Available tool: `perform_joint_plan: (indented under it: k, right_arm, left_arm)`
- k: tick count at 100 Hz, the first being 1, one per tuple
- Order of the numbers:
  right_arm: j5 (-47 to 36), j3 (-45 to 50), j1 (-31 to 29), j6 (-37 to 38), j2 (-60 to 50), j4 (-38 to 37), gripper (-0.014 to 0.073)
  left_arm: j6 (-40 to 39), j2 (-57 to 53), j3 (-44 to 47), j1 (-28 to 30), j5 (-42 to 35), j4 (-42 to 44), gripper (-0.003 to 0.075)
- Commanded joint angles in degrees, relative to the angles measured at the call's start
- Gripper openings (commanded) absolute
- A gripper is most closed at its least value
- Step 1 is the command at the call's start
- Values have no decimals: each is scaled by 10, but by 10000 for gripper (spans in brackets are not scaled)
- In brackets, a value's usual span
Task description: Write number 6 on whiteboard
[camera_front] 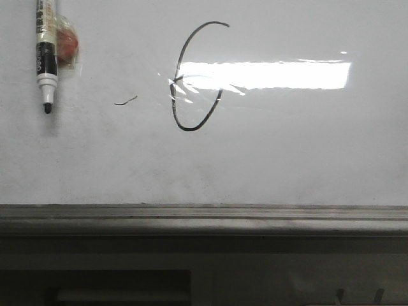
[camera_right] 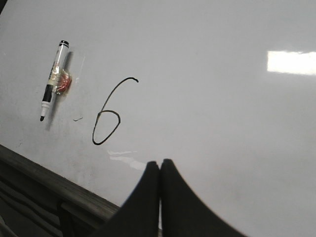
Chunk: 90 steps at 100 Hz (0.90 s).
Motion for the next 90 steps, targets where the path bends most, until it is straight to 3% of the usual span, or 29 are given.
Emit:
perform_joint_plan:
  k: [1, 32, 90]
  right_arm:
    - [-44, -15, -3, -4, -8, 4, -65]
    - [-44, -15, -3, -4, -8, 4, -65]
    - [-44, -15, -3, -4, -8, 4, -65]
  left_arm:
    - [-7, -19, 29, 8, -44, -2, -20]
    - [-7, -19, 29, 35, -32, -14, -20]
    - [-7, -19, 28, 32, -17, -18, -20]
